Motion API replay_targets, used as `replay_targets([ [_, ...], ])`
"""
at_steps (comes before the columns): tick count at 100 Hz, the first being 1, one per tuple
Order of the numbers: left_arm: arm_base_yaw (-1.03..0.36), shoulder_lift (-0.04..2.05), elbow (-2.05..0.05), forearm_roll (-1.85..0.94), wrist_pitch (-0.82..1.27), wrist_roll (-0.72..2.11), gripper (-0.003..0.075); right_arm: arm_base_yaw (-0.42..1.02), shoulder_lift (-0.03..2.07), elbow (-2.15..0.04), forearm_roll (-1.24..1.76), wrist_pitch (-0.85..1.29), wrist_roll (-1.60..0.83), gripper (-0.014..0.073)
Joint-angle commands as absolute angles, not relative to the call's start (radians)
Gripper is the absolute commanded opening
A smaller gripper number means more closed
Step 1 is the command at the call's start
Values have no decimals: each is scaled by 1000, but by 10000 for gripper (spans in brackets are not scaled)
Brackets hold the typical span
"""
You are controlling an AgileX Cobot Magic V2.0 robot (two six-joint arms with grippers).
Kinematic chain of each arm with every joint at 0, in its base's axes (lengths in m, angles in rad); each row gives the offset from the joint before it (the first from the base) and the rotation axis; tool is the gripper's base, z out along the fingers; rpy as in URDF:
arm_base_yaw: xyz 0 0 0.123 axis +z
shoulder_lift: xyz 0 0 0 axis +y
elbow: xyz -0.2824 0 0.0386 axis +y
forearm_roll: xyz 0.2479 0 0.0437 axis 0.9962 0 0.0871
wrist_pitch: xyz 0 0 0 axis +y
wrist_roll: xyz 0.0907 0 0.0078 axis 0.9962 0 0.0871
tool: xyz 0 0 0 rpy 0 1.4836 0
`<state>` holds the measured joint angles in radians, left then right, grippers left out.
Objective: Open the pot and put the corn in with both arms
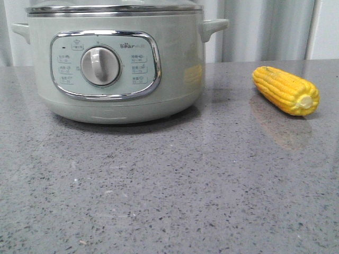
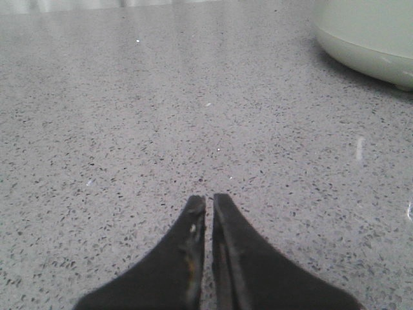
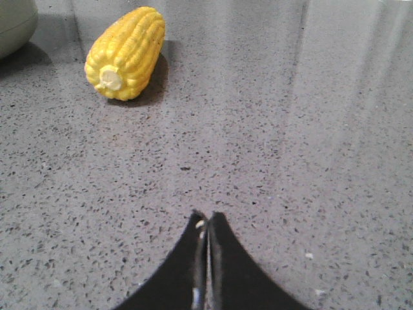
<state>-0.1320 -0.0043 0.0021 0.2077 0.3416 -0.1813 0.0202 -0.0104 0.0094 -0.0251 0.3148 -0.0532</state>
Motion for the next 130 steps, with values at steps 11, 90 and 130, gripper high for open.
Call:
replay_targets([
  [11,-131,-36,9,200,304,-190,-20,14,-31,31,-22,303,-55,-74],
  [90,-131,-36,9,200,304,-190,-20,14,-31,31,-22,303,-55,-74],
  [130,-131,-36,9,202,304,-190,-20,14,-31,31,-31,159,-55,-74],
])
